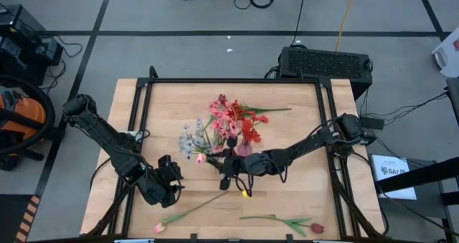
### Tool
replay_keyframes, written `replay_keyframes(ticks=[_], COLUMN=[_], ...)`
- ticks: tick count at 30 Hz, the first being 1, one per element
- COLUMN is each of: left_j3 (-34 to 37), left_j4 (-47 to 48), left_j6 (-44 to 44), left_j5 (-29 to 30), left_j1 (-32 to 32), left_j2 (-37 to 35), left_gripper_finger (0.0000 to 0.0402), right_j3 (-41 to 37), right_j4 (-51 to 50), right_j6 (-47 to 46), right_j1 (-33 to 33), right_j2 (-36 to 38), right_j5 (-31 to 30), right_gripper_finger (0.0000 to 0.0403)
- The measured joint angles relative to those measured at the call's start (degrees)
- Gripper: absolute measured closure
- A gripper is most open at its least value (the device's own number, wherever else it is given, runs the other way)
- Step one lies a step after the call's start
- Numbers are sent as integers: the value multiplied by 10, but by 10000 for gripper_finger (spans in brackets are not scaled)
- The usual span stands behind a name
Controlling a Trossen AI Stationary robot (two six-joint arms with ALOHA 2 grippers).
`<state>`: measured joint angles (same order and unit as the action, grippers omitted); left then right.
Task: Sort flowers into vase by color
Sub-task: Put the top pink flower into the transparent vase
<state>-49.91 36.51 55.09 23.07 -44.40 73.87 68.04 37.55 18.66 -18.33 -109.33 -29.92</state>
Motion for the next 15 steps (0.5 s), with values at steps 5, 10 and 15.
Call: replay_keyframes(ticks=[5, 10, 15], left_j3=[0, 0, 0], left_j4=[0, 0, 0], left_j6=[1, 2, 31], left_j5=[0, 0, 15], left_j1=[0, 0, 0], left_j2=[0, 0, 0], left_gripper_finger=[230, 230, 230], right_j3=[0, 0, 0], right_j4=[-4, -49, -132], right_j6=[0, 5, -9], right_j1=[-3, -10, -35], right_j2=[6, 41, 101], right_j5=[-2, -40, -46], right_gripper_finger=[282, 241, 219])
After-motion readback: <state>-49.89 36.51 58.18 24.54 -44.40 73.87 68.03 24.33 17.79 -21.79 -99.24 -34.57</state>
